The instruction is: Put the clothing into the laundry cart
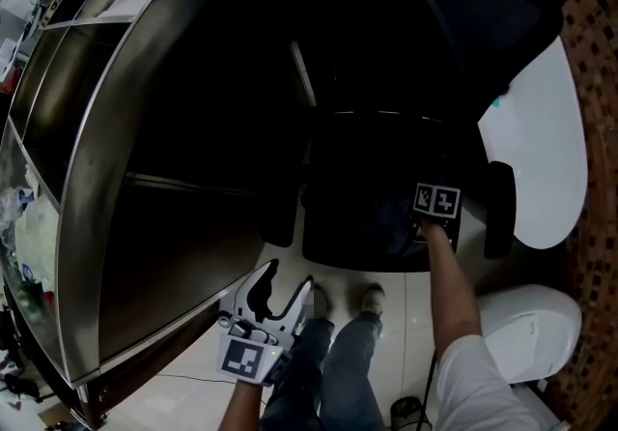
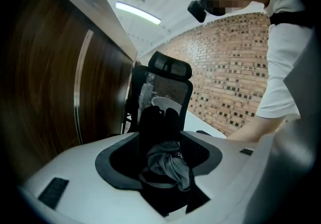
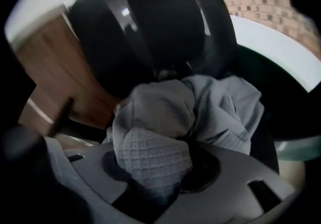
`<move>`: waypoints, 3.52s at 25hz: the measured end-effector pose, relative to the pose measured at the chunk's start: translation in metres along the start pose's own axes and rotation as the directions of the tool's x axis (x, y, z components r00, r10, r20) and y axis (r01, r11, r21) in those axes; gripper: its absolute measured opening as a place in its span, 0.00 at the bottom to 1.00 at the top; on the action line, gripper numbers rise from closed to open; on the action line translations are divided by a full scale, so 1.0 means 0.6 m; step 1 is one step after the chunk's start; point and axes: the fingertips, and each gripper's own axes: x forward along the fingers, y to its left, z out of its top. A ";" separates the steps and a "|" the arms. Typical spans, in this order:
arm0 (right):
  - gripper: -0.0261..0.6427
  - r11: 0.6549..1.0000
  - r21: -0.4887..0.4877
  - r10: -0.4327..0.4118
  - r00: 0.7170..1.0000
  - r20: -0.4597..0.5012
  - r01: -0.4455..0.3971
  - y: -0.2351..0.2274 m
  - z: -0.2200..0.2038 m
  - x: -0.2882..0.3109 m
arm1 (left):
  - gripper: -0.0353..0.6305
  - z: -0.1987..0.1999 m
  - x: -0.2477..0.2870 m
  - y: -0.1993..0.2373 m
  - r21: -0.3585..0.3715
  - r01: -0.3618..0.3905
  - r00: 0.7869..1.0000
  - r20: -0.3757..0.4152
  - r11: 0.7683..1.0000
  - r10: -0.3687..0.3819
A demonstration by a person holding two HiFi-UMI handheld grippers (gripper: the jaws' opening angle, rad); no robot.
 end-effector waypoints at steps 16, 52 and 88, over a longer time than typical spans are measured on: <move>0.32 0.975 -0.194 0.190 0.872 0.452 -0.112 0.252 0.163 -0.420 | 0.44 0.152 -0.027 -0.081 0.045 0.098 0.989 0.111 0.994 -0.102; 0.32 0.691 -0.693 0.707 0.396 0.587 -0.205 0.912 0.227 -1.069 | 0.42 0.553 -0.540 -0.037 0.122 -0.377 0.768 0.595 0.918 0.236; 0.71 -0.195 -0.825 0.856 0.319 -0.407 -0.531 1.839 -0.339 -0.796 | 0.42 0.262 -1.259 0.121 -0.271 -0.948 0.017 0.478 0.166 0.878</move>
